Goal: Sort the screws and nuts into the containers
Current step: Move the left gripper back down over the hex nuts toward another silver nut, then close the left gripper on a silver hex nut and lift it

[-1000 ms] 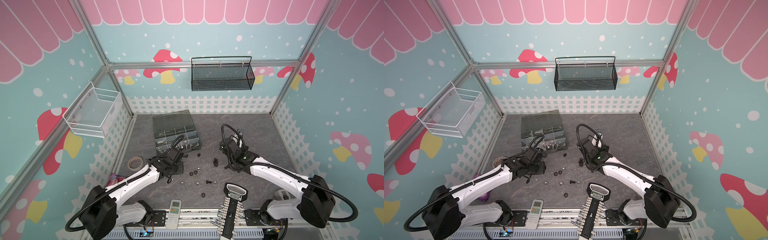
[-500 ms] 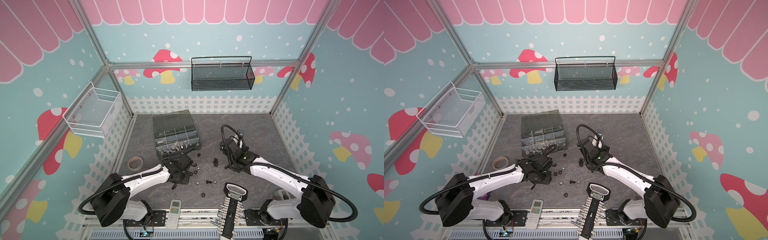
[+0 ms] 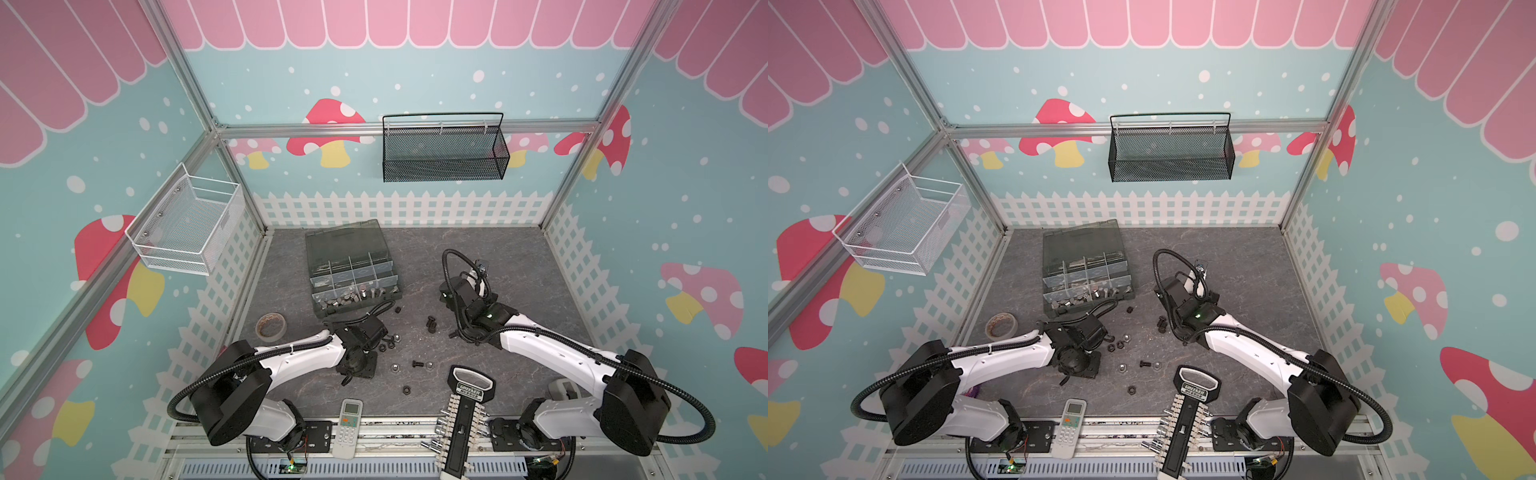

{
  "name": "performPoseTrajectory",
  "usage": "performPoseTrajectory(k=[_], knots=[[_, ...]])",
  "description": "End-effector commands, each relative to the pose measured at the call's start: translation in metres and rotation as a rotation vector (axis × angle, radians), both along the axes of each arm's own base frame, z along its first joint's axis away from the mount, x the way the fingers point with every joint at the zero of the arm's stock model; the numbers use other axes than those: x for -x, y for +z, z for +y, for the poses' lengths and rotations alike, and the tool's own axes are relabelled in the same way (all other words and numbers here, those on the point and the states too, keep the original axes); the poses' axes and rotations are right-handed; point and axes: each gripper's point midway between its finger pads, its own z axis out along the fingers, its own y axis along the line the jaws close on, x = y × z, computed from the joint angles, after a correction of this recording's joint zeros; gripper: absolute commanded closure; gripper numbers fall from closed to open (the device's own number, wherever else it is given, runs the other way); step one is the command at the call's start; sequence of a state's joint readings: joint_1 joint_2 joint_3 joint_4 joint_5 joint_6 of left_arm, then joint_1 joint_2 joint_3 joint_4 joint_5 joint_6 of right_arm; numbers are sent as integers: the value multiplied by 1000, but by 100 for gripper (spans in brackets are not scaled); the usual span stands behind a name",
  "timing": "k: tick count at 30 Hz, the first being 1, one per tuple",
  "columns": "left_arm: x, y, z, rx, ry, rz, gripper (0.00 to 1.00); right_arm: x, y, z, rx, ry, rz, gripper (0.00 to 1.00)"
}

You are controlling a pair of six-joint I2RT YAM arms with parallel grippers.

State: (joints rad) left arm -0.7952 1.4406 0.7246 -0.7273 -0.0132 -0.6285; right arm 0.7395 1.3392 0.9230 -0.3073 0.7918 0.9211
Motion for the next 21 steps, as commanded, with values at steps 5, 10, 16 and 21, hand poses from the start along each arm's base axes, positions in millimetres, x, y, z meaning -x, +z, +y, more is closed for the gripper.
performPoseTrajectory(k=[5,10,16,21], knots=[[-8,-5,5,-68,5,-13,61,1,-4,-4,-2,-22,8,2],[-12,-6,1,-69,-10,-17,64,0,-3,-3,2,-19,8,2],[-9,-9,2,-74,-15,-2,69,0,-2,-4,3,-22,6,2],[-7,-7,1,-60,-11,1,75,0,-2,-3,3,-21,5,2]])
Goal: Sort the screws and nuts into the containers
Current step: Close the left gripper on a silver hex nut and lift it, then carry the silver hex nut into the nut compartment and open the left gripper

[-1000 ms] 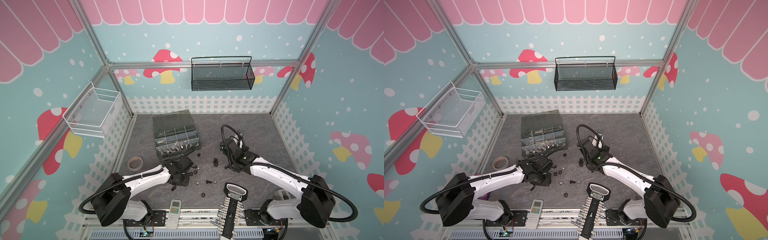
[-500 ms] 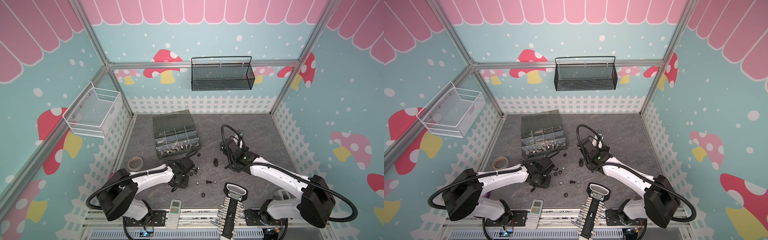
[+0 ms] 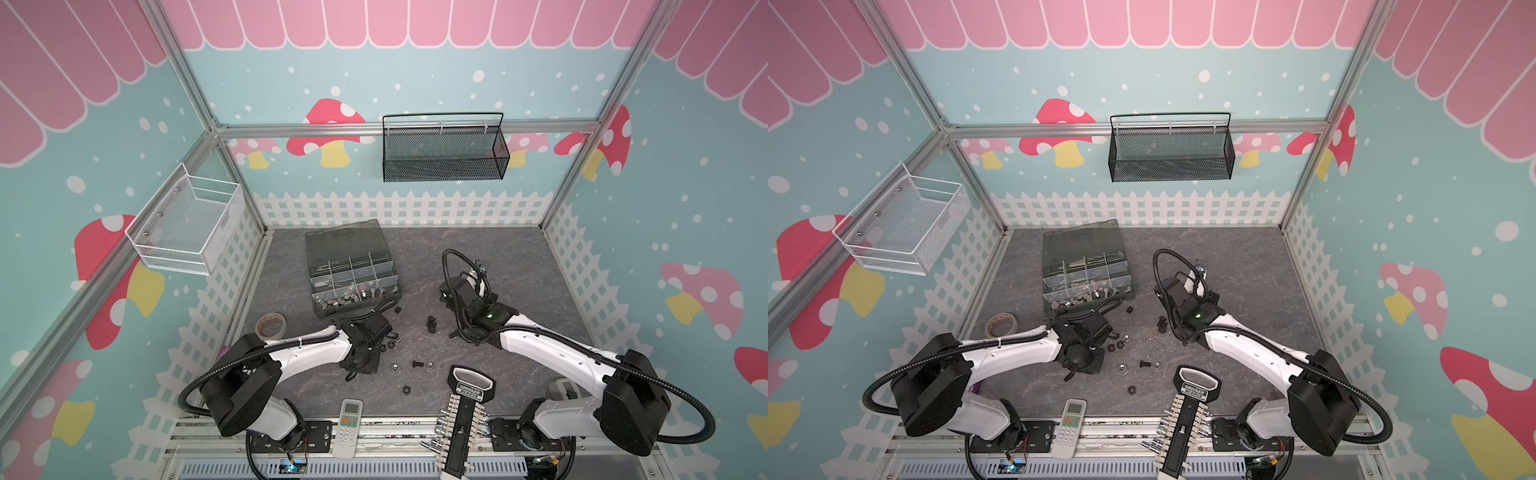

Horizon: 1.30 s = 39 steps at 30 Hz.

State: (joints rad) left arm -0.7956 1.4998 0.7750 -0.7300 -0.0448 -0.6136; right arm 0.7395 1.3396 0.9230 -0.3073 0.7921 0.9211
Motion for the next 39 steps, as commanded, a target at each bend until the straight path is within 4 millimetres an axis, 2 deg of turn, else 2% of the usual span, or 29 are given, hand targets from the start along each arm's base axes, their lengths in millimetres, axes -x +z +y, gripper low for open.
performPoseTrajectory(k=[1,7,11,17,24,29,34,39], knots=[[5,-6,6,-26,0,17,77,0,-2,-4,1,-22,5,2],[-3,0,2,-17,4,-19,84,0,-2,-3,0,-20,7,2],[-23,14,-3,-11,11,-94,85,1,-2,-6,3,-29,5,2],[-78,55,-10,31,53,-282,87,3,0,-9,3,-36,-1,2],[-153,115,-1,95,144,-520,88,5,2,-12,-3,-46,-5,2],[-202,143,12,95,188,-614,89,6,6,-13,-2,-44,-7,2],[-241,144,32,88,251,-639,89,10,7,-17,-2,-52,-9,2],[-268,126,55,73,306,-604,89,10,12,-19,-3,-53,-20,2]])
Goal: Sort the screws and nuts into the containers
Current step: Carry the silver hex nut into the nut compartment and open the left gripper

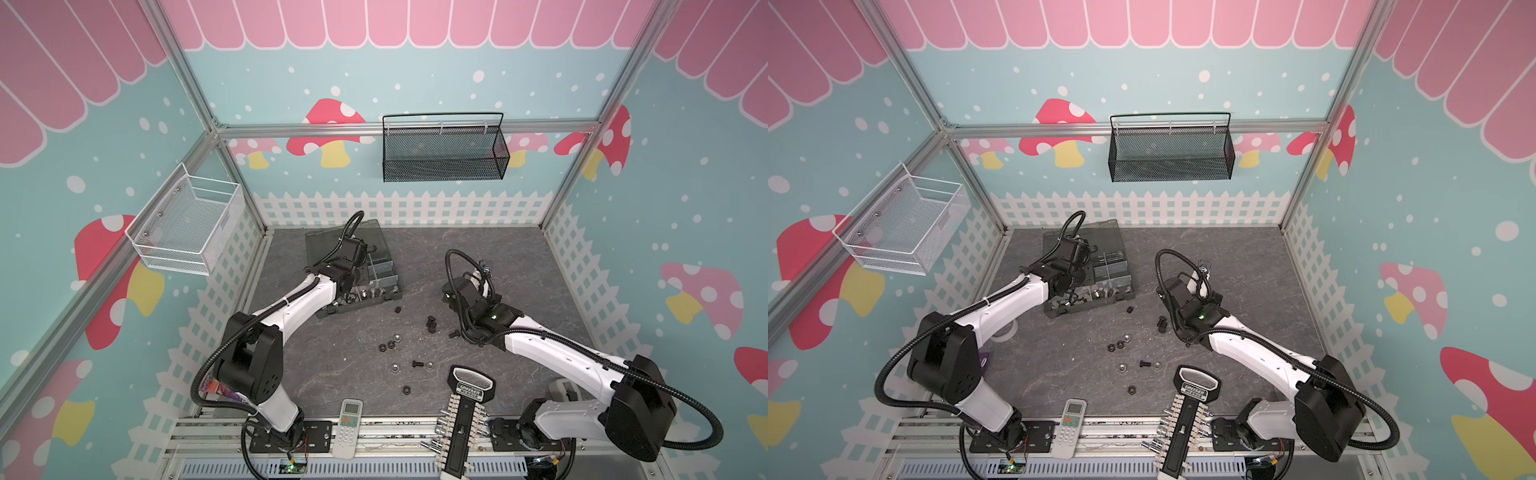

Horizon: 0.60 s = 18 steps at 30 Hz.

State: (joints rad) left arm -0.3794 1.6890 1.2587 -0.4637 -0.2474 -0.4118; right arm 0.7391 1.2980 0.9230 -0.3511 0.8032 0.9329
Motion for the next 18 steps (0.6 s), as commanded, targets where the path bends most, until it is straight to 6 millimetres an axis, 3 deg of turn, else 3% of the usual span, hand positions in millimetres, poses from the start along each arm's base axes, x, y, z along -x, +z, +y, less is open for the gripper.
performPoseTrajectory(k=[1,10,18], knots=[[-22,-5,11,2,19,-5,89,4,4,-10,-2,-37,-14,2],[-34,-43,31,5,60,76,88,3,3,-9,-4,-34,-9,2],[-33,-62,39,-10,74,116,76,1,0,-6,-1,-30,2,2]])
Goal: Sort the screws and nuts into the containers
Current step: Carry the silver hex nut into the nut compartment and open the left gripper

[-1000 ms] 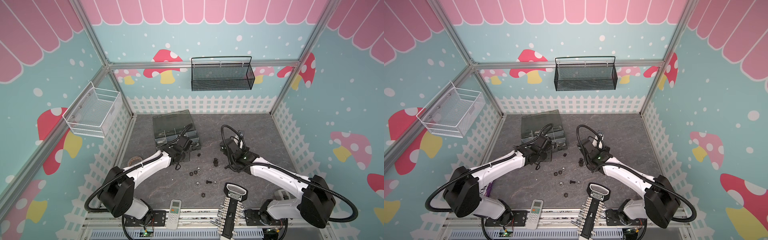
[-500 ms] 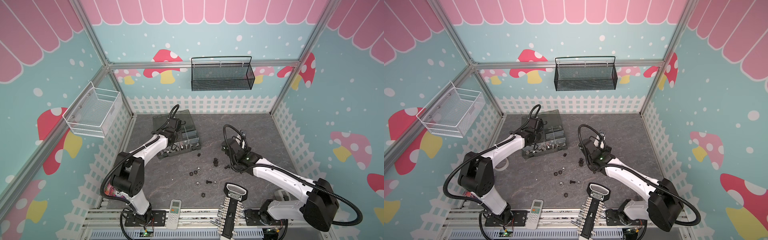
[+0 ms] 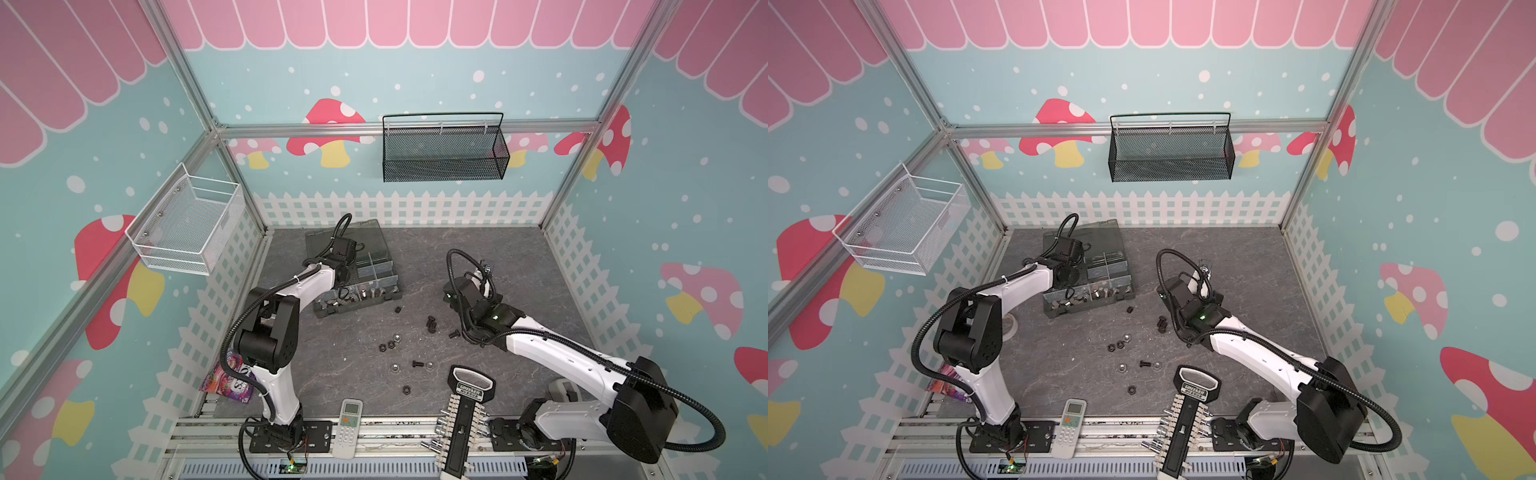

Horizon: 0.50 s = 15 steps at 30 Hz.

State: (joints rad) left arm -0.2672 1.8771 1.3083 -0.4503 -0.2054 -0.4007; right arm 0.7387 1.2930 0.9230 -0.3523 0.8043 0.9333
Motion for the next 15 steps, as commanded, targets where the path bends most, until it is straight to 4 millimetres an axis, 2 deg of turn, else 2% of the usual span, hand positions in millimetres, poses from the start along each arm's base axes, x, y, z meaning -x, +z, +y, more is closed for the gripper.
performPoseTrajectory(k=[1,6,15], knots=[[-8,1,1,4,-5,-14,74,0,-2,-5,2,-27,7,2],[-5,4,0,14,-11,-17,69,0,-2,-4,1,-26,7,2],[4,26,4,14,-13,-57,59,-1,-2,-4,4,-28,6,2]])
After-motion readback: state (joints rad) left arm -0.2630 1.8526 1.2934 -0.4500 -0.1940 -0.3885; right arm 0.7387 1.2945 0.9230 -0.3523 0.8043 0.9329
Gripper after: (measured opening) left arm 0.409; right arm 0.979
